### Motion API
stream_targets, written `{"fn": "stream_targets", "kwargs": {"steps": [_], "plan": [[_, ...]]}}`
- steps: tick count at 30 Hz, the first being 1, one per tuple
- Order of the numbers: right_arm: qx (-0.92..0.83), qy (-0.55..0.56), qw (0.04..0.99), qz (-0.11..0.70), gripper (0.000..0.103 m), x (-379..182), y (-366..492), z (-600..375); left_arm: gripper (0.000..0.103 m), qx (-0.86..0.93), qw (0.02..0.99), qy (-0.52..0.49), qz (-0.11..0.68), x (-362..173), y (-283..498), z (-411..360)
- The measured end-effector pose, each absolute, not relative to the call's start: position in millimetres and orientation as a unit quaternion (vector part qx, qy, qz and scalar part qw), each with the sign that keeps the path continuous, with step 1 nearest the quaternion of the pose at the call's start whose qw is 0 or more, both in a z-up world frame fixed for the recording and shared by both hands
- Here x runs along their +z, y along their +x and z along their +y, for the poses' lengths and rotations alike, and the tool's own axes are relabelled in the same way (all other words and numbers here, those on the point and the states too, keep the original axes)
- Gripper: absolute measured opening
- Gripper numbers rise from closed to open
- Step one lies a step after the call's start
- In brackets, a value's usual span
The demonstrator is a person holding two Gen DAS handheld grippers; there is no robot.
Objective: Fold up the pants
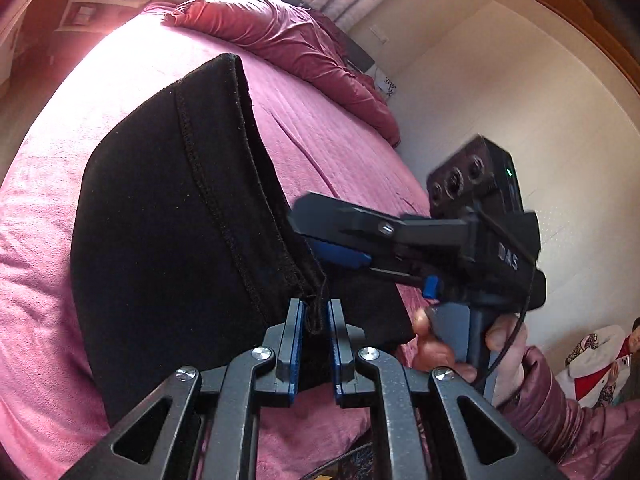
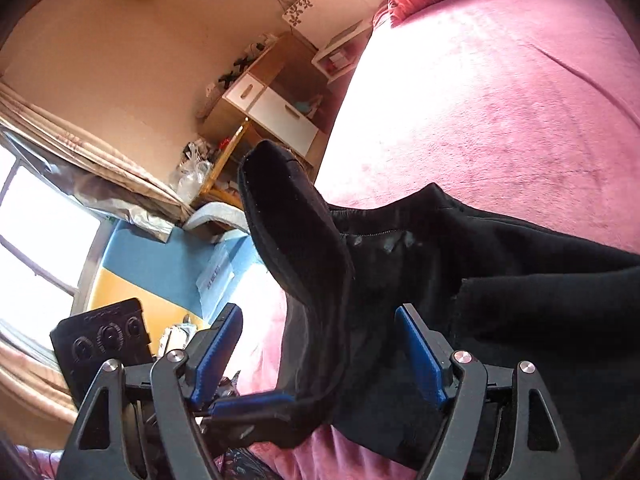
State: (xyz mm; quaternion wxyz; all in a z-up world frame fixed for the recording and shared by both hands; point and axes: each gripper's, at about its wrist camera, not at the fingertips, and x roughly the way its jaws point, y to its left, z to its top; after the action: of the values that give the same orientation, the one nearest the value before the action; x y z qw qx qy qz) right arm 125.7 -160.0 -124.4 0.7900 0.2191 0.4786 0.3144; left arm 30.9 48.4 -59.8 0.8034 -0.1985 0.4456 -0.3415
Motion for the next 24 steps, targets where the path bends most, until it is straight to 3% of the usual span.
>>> {"fn": "stream_targets", "kwargs": {"steps": [1,3,5,8,16,24], "plan": [[0.313,0.199,0.787,0.493,0.077,-129,133,-151,0.011,-0.343,0.805,-0.191,0.444,-58,30,47],[0.323,0.163,0.777,0.515,0.061,-136,141,-138,0.011,-0.347,0.809,-0.178,0.441,-54,27,45],[0.32,0.114,0.775,0.533,0.016,-142,146,-119,0.011,-0.347,0.813,-0.167,0.438,-50,26,43],[0.328,0.102,0.777,0.528,0.014,-138,146,-114,0.012,-0.356,0.813,-0.159,0.433,-39,25,47],[0.346,0.121,0.791,0.489,0.013,-82,136,-127,0.018,-0.391,0.797,-0.295,0.354,-4,34,135],[0.331,0.157,0.816,0.448,0.013,-44,109,-180,0.019,-0.286,0.811,-0.305,0.409,-43,59,151]]}}
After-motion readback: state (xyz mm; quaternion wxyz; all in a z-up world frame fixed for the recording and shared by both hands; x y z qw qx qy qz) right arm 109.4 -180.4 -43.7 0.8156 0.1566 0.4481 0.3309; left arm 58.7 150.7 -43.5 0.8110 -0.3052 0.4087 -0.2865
